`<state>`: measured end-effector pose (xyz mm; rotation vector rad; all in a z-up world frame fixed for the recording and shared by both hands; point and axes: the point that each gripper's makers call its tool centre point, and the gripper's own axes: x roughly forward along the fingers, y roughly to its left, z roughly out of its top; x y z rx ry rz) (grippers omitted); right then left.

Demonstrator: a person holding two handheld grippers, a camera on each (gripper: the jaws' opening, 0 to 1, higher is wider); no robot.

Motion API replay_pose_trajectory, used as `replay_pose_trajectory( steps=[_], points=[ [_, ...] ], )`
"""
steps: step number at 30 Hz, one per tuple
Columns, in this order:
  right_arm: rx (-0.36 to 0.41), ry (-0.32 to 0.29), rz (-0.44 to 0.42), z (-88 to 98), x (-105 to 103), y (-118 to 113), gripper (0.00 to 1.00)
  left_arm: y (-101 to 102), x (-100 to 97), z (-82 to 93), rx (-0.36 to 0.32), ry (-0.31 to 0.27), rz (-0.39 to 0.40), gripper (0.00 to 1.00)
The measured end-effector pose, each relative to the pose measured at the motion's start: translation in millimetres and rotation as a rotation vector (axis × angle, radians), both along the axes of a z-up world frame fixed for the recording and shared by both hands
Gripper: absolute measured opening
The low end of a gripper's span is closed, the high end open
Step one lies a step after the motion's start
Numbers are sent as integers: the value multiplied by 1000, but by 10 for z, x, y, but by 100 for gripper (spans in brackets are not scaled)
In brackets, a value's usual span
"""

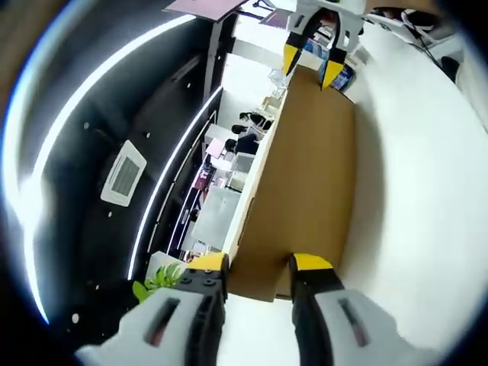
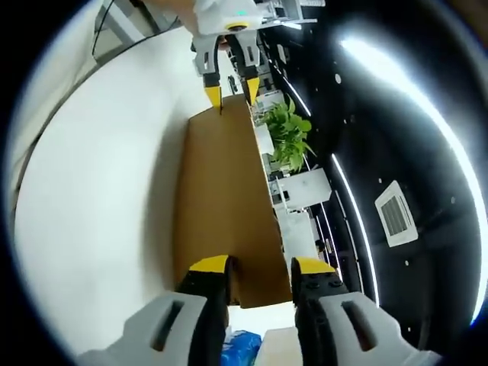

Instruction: Operate the shoe box by opening the lid, removing the specified soft item, and placing it in the target area until the item is outside and the box remains undamaged.

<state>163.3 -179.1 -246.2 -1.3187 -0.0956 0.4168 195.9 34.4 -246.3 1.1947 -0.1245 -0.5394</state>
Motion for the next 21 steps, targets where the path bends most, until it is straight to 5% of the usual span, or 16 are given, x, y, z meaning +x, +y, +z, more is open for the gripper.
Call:
replay_pose_trajectory(
  steps=[21],
  points=[
    [-20,46,-20,-155,-24,23,28,0,-31,-129,-10,23,-22,30]
  ],
)
